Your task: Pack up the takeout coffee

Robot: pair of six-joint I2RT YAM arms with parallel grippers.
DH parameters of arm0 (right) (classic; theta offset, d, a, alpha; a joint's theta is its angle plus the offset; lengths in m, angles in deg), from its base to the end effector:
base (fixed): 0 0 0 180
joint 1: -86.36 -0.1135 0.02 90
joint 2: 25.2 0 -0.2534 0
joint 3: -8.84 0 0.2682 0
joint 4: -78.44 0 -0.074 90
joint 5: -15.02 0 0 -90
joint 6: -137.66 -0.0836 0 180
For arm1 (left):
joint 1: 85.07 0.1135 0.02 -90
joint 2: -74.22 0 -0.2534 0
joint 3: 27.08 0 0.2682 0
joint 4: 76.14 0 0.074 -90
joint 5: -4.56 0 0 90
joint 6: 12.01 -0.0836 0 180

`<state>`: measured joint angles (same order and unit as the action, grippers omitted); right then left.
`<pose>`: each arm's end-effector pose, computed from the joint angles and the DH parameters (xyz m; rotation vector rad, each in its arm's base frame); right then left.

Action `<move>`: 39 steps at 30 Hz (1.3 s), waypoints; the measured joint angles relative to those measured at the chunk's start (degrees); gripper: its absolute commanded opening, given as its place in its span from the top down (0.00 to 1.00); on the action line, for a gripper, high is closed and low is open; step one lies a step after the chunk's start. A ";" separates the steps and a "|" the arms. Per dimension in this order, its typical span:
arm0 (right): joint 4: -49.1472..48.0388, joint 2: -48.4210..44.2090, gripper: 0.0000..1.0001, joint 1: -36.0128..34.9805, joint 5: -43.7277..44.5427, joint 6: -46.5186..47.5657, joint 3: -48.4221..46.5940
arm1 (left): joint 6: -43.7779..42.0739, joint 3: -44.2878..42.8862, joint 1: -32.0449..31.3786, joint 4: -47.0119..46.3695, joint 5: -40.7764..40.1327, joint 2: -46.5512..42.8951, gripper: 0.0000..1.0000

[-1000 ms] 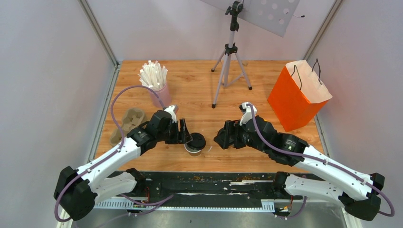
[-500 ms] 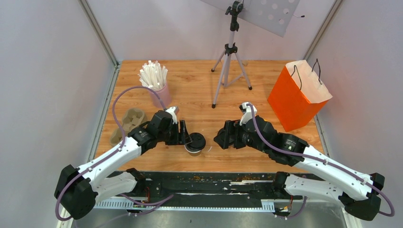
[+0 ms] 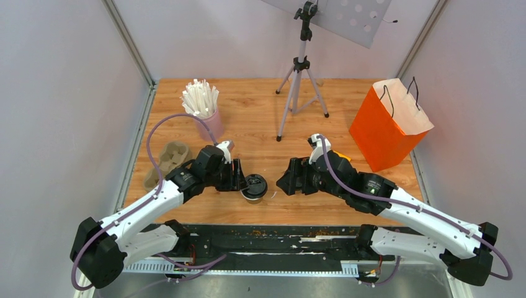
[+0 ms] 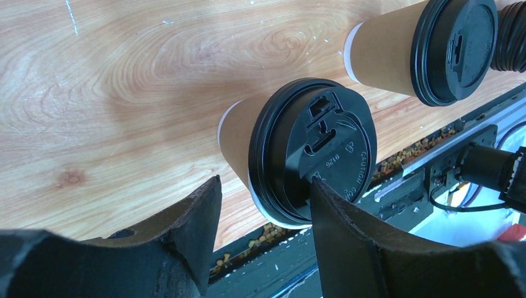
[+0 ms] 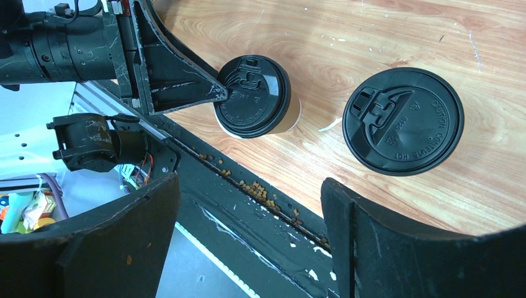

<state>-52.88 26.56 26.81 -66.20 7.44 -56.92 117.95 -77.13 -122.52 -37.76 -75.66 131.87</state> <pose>0.1388 0.2109 0.2883 -0.2933 2.2704 0.8037 0.1969 -0.1687 0.1796 0.0320 2.5269 -0.8070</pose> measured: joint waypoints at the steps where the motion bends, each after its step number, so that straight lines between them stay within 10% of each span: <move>1: -0.11 0.00 0.16 0.00 -0.11 -0.02 0.00 | -0.24 0.00 0.00 0.13 0.07 0.00 0.40; 39: -3.96 6.67 0.16 -0.07 -3.32 -1.64 -0.02 | -0.83 0.57 0.00 3.50 6.49 -2.23 0.47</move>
<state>-56.84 33.23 26.75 -69.53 5.80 -56.94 117.12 -76.57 -122.52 -34.26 -69.17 129.64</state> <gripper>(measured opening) 0.843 0.546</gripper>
